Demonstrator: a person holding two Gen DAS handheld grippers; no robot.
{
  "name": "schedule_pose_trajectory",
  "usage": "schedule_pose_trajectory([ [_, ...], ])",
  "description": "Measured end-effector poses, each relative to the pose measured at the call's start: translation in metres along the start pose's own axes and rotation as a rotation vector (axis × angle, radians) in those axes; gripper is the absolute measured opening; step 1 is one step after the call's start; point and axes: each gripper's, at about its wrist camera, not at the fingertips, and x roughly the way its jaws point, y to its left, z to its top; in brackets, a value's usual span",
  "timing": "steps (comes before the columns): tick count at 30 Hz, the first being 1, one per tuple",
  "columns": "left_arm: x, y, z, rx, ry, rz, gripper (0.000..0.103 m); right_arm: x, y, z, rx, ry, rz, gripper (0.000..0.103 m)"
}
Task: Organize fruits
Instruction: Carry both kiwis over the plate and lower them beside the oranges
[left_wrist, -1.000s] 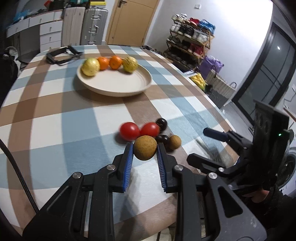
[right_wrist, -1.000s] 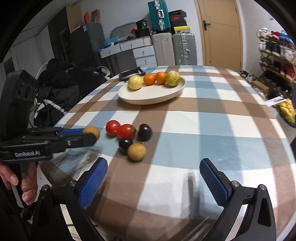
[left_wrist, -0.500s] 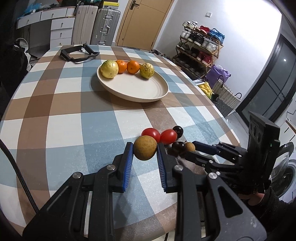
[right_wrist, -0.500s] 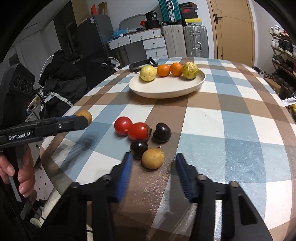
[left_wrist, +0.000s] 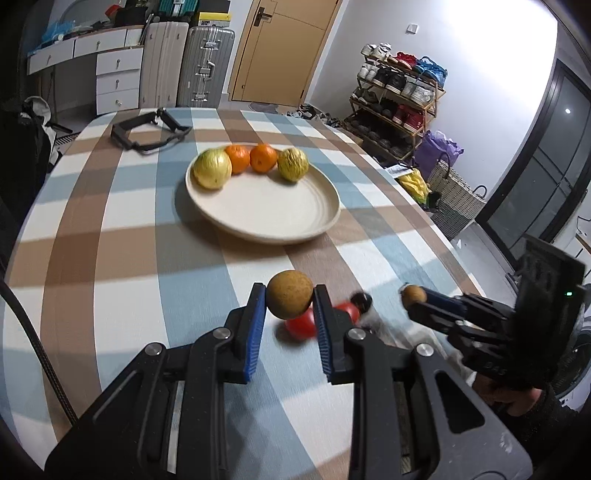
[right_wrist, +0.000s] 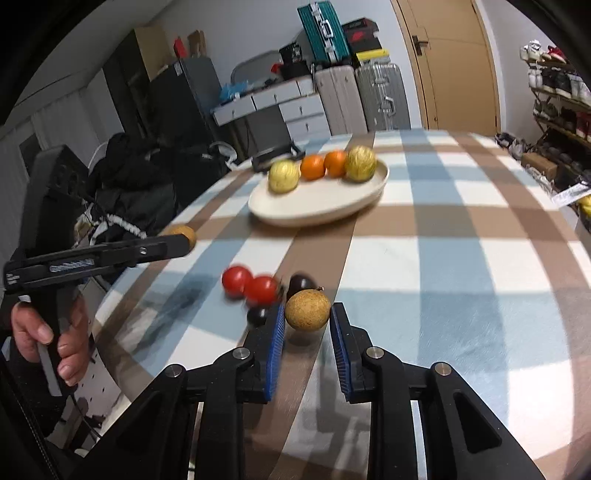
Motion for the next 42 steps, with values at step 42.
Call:
schedule_pose_trajectory([
  [42, 0.167, 0.051, 0.150, -0.076, 0.062, 0.013, 0.023, 0.162, -0.040, 0.183, -0.021, 0.091, 0.067, 0.026],
])
